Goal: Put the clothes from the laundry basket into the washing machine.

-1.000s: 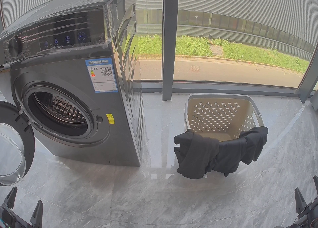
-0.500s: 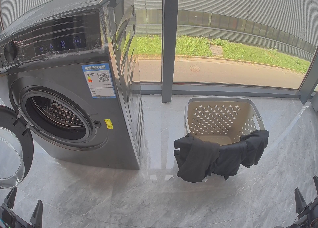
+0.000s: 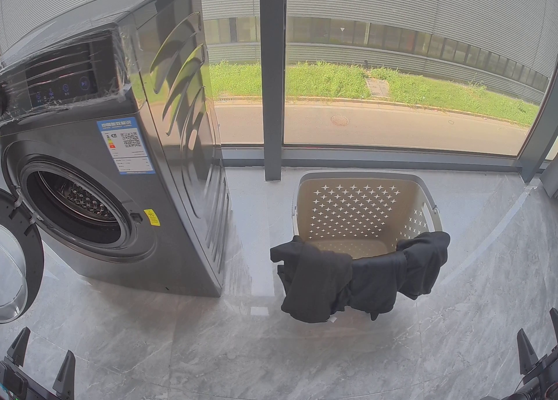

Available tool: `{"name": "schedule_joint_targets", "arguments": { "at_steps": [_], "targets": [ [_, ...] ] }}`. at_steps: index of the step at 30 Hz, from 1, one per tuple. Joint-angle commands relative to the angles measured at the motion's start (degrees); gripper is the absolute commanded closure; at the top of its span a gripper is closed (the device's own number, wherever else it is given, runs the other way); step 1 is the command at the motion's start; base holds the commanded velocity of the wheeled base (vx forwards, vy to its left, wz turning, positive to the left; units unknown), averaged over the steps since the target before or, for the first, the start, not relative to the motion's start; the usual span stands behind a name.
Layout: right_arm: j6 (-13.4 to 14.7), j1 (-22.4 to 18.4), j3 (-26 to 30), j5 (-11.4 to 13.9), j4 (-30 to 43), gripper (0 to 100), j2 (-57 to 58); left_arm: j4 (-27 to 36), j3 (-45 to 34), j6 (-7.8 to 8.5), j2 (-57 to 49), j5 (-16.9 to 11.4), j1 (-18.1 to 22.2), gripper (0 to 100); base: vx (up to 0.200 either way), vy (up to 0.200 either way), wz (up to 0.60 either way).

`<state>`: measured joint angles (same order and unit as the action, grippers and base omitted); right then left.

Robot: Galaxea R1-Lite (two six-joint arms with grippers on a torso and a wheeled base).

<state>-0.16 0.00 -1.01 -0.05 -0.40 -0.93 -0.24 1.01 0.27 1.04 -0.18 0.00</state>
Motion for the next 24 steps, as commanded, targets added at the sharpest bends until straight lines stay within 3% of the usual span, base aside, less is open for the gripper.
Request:
{"name": "schedule_joint_targets", "arguments": {
  "at_steps": [1, 8, 24],
  "targets": [
    [0.0, 0.0, 1.0, 0.0, 0.0, 0, 0.9, 0.0, -0.9, 0.00, -1.0, 0.0, 0.0, 0, 0.000, -0.200, 0.00],
    [0.0, 0.0, 1.0, 0.0, 0.0, 0, 0.9, 0.0, -0.9, 0.00, -1.0, 0.0, 0.0, 0, 0.000, -0.200, 0.00],
    [0.0, 0.0, 1.0, 0.0, 0.0, 0, 0.9, 0.0, -0.9, 0.00, -1.0, 0.0, 0.0, 0, 0.000, 0.000, 0.00]
  ]
}}
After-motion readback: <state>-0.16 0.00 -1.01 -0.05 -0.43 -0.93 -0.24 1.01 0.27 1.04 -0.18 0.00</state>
